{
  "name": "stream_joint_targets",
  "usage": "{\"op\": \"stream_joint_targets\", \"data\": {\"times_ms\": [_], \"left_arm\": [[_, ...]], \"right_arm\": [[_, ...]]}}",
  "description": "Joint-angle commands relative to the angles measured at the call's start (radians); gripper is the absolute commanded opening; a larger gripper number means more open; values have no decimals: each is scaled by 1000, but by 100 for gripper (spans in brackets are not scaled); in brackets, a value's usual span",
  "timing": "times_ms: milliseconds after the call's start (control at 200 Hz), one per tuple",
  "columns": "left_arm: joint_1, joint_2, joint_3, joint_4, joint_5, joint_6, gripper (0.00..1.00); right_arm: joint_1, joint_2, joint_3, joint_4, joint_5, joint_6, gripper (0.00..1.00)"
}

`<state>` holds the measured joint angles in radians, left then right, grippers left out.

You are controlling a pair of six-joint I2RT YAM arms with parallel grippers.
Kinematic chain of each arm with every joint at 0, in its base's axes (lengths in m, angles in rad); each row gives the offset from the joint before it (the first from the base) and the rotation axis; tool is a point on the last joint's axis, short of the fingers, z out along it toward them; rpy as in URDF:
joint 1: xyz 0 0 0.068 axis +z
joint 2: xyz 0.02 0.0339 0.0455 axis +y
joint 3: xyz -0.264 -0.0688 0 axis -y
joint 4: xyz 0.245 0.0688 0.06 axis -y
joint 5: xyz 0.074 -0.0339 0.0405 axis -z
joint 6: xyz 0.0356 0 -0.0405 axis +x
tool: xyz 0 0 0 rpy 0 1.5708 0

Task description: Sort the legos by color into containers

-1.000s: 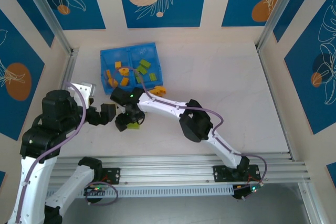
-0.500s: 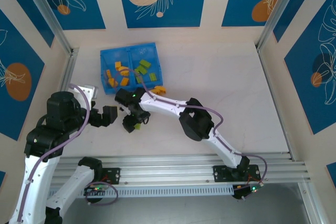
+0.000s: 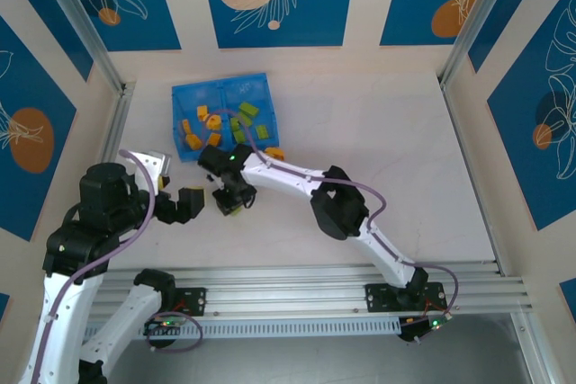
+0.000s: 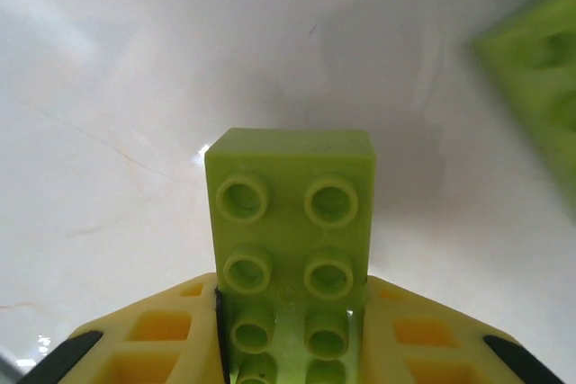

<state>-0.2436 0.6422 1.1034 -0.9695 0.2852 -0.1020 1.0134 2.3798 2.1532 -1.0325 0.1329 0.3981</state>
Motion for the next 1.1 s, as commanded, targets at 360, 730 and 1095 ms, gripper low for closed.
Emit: {"op": "stream_joint_targets", "data": {"times_ms": [360, 730, 1095], "left_arm": [[-3, 2, -16, 48, 146, 78, 100], [-3, 7, -20, 41, 83, 38, 100], [-5, 110, -60, 86, 163, -12, 98]], "right_arm": [[-235, 69, 450, 58, 103, 146, 27], [-312, 249, 585, 196, 78, 9, 40], [-348, 68, 589, 194, 26, 178, 59]]}}
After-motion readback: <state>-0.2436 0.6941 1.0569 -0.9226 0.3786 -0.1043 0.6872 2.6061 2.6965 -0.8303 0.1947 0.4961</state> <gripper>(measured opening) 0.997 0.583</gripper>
